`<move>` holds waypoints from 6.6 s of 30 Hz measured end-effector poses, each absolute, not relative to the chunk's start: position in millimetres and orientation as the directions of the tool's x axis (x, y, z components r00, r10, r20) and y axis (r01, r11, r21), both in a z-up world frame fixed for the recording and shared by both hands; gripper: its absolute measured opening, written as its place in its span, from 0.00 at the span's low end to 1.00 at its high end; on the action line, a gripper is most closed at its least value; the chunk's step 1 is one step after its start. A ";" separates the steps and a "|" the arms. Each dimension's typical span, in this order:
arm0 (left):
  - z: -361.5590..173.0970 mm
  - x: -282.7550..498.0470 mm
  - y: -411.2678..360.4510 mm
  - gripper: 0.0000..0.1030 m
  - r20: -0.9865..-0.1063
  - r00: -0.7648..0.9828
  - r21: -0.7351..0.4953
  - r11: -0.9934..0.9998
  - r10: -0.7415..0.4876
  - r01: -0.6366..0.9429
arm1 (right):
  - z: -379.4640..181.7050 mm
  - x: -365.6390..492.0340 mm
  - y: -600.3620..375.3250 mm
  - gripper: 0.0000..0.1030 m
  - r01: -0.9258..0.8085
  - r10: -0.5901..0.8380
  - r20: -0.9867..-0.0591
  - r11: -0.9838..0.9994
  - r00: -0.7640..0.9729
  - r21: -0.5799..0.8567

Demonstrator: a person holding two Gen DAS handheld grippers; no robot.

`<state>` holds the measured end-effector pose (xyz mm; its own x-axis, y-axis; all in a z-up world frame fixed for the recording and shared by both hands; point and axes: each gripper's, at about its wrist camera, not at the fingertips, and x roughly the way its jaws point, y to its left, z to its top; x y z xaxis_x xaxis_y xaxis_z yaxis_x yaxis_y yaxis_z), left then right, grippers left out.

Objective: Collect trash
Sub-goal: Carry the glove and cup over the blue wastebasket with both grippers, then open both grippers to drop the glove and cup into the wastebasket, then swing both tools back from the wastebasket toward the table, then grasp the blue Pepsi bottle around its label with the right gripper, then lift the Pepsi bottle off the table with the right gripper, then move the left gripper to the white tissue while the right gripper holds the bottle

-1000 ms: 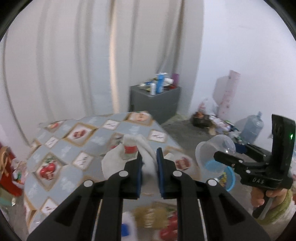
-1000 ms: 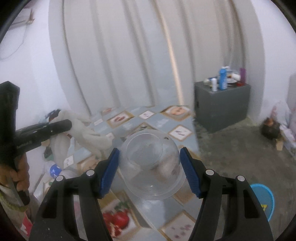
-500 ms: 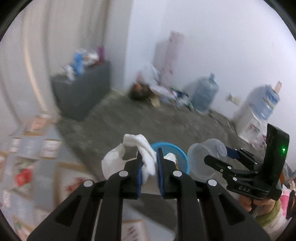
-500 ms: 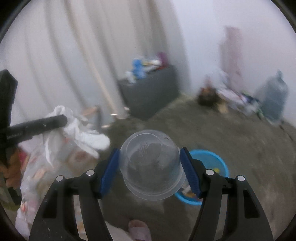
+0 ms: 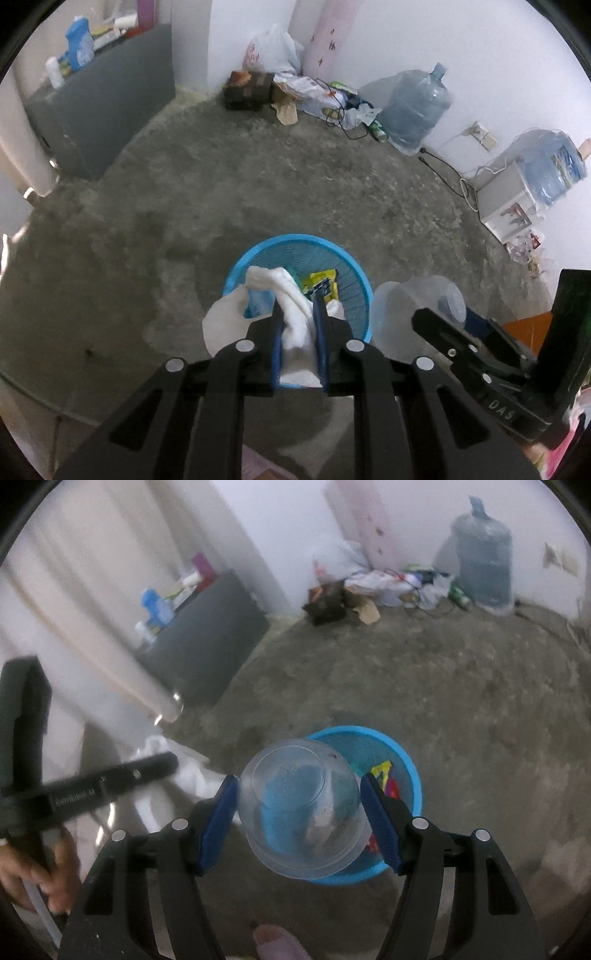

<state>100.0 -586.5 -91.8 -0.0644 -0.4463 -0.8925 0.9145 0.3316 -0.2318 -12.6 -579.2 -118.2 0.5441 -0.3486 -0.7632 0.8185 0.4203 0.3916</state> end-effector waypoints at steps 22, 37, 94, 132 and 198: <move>-11.2 65.5 -521.9 0.61 -0.803 0.075 -0.156 0.329 -0.591 0.931 | -95.8 -53.3 -543.4 0.74 0.798 -0.398 -0.708 0.445 0.583 0.406; 45.2 57.4 -303.3 0.61 -0.708 0.260 -0.075 0.435 -0.657 0.897 | -20.5 -18.7 -444.8 0.74 0.619 -0.313 -0.630 0.703 0.711 0.349; -21.4 152.5 142.1 0.68 -0.744 0.641 -0.097 0.980 -0.186 0.172 | -29.5 265.2 -46.9 0.73 -0.566 0.414 -0.790 0.818 0.452 0.106; -44.6 167.8 161.8 0.69 -0.787 0.602 -0.083 0.990 -0.134 0.113 | -59.2 288.6 -14.3 0.72 -0.662 0.347 -0.864 0.749 0.365 0.021; -23.2 139.4 12.6 0.69 -0.728 0.455 -0.239 0.812 -0.512 0.532 | -26.2 172.3 -206.0 0.54 0.006 0.095 -0.757 0.992 0.647 0.129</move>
<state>139.4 12.6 -23.2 0.4552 -0.5125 -0.7281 0.5320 0.8123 -0.2391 172.3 -206.0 -26.2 0.6470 0.0950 -0.7566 0.0057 0.9916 0.1294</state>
